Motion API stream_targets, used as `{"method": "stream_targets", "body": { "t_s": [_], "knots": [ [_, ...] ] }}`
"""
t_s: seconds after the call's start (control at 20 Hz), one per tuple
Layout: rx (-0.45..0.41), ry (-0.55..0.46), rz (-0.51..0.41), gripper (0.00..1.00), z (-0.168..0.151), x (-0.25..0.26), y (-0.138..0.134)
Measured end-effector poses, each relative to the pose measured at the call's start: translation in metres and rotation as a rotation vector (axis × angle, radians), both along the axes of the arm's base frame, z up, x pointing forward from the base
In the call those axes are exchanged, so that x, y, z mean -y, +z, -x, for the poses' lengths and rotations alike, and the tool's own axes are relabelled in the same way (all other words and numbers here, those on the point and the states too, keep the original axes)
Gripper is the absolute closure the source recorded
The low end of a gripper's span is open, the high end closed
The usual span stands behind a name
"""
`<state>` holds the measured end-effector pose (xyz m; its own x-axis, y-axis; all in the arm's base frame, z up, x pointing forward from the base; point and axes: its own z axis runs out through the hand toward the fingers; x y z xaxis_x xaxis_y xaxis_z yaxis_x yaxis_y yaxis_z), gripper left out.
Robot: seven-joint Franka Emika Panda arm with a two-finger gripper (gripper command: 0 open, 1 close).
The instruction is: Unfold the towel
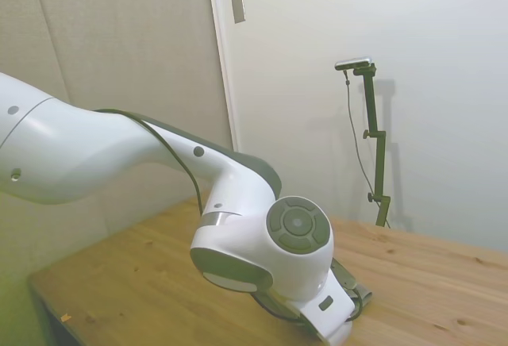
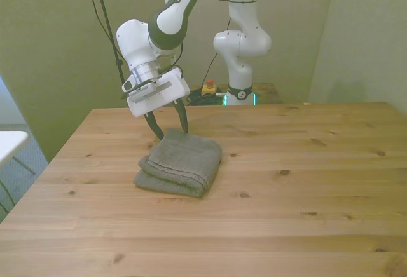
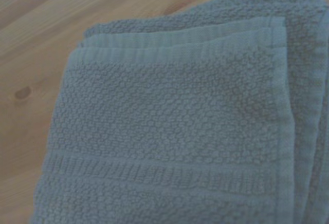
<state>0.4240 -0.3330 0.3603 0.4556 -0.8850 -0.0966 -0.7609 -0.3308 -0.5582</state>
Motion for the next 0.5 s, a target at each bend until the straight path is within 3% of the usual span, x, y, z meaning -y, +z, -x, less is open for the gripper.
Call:
{"method": "stream_targets", "body": {
  "t_s": [0.5],
  "knots": [
    [0.004, -0.015, -0.011, 1.0, 0.0026, 0.0087, -0.008]
  ]
}}
